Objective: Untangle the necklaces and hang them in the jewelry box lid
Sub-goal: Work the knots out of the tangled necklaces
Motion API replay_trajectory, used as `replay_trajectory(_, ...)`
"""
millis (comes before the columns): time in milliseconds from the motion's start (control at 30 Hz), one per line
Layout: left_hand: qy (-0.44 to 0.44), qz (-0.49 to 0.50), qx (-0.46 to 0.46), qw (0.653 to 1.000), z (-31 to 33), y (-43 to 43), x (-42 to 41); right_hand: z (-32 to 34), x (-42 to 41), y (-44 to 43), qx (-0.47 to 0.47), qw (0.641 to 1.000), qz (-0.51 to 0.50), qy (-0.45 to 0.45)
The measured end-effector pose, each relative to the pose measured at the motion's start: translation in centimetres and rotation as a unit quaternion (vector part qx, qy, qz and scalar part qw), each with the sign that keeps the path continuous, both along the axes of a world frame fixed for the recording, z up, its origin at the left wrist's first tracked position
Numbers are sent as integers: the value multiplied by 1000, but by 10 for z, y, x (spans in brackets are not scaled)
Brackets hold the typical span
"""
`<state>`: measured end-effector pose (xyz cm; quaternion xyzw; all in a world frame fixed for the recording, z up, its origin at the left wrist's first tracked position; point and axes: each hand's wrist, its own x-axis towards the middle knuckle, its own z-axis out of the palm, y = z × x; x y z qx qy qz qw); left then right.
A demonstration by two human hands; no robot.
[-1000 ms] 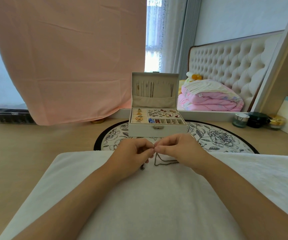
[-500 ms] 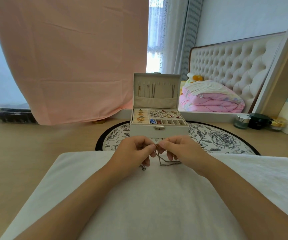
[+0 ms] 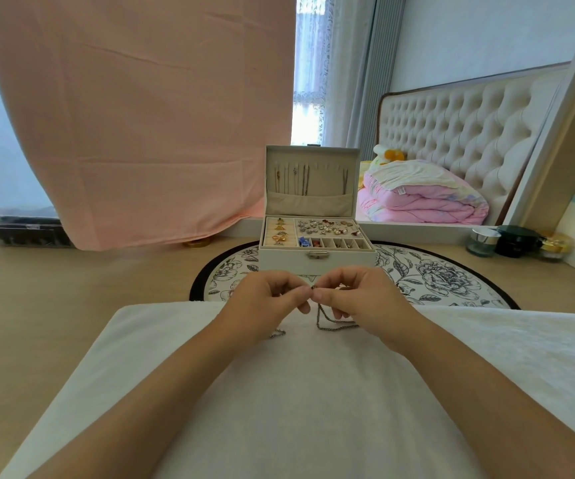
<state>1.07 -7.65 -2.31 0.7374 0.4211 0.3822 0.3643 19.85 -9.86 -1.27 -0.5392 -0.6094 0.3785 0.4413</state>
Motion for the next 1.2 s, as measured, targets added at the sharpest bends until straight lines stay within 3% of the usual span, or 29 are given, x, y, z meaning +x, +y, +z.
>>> replay_trajectory(133,-31,-34,-55,997,5,-3,-3,-2,4,2,25,1000,8,-1)
replay_trajectory(300,27,-25,49,998,3,-1,-7,-1,3,2,27,994,106,24)
replay_trajectory(467,57,24,123,990,3,1,-9,1,-2,-1,51,999,16,-11)
replay_trajectory(633,35,53,114,991,2,3,-9,1,0,1,102,994,-43,-24)
replay_trajectory(800,-70,44,68,994,4,1,-6,2,1,-1,135,985,-17,-102)
replay_trajectory(933,-105,26,38,993,3,-1,-4,0,4,-1,136,982,3,-131)
replay_trajectory(1067,-100,23,46,994,4,-1,-5,0,2,0,147,985,19,-91)
replay_trajectory(1200,-80,34,70,994,2,0,-5,0,0,1,96,994,3,-49)
